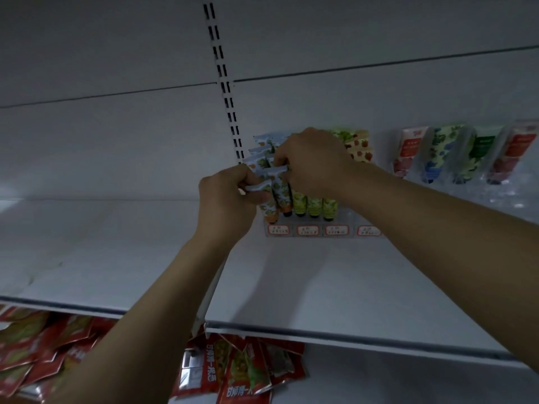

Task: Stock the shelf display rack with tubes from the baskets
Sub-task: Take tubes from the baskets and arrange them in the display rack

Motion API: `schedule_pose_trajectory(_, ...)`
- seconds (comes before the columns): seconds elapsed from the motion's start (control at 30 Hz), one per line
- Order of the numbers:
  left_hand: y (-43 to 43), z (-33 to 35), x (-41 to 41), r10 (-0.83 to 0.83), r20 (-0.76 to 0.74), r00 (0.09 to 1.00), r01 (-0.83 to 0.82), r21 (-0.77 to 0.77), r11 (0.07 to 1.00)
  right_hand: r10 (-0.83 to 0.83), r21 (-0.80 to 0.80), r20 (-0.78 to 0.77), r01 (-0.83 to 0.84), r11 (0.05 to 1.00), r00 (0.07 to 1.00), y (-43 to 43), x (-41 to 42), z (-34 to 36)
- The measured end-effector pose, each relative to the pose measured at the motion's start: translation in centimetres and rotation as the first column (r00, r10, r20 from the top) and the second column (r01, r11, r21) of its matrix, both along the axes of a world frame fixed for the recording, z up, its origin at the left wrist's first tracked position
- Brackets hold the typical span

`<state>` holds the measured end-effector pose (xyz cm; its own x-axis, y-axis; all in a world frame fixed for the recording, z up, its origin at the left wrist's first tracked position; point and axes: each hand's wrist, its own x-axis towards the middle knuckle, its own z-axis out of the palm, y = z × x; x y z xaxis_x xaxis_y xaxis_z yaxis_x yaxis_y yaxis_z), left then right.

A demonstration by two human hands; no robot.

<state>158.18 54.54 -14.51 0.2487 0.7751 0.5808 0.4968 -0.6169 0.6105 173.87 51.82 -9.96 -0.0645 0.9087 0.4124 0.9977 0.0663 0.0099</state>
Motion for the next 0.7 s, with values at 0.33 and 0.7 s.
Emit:
schedule_pose_trajectory(0.33,0.6,1.2,0.8,-0.004,-0.098,0.995,0.005,0.016,1.0,0.002,-0.049,0.041,0.0,0.999,0.999,0.2,-0.4,0.9)
schedule_pose_trajectory(0.7,1.1,1.1,1.4,0.035,-0.134,0.99,-0.038,-0.023,0.999,0.006,-0.088,0.045,-0.002,0.996,0.999,0.8,-0.7,1.4)
